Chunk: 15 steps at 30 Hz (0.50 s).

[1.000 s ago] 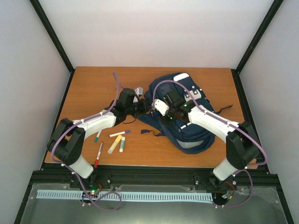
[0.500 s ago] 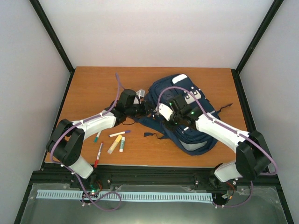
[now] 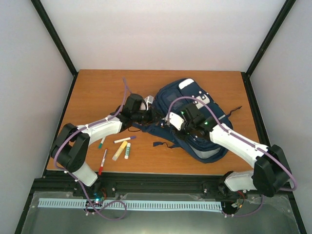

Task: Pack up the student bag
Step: Zip the student bag at the center of the board.

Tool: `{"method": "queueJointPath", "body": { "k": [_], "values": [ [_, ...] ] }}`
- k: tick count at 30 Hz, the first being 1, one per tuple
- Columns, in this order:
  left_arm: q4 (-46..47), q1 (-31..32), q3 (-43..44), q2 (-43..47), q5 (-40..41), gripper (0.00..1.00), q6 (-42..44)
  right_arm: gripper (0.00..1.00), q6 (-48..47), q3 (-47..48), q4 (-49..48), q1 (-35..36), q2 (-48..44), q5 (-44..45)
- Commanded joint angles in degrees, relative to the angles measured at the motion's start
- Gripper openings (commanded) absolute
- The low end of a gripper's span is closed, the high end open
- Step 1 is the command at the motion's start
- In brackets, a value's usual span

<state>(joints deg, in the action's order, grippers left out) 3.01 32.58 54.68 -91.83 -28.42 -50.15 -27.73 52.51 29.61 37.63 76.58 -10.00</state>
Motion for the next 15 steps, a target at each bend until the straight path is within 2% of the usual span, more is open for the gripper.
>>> {"method": "queueJointPath", "body": {
  "k": [1, 5, 15],
  "values": [
    [6.65, -3.66, 1.85, -0.40, 7.18, 0.01, -0.24, 0.14, -3.00, -2.80, 16.78, -0.01, -3.33, 0.99],
    [7.75, -3.66, 1.38, -0.38, 5.24, 0.01, -0.62, 0.32, -2.61, -1.86, 16.18, -0.01, -3.79, -0.85],
    [9.51, -2.93, 0.19, 0.62, 3.86, 0.01, -1.62, 0.31, 1.73, 5.93, 8.65, 0.17, 0.79, -5.38]
  ]
}}
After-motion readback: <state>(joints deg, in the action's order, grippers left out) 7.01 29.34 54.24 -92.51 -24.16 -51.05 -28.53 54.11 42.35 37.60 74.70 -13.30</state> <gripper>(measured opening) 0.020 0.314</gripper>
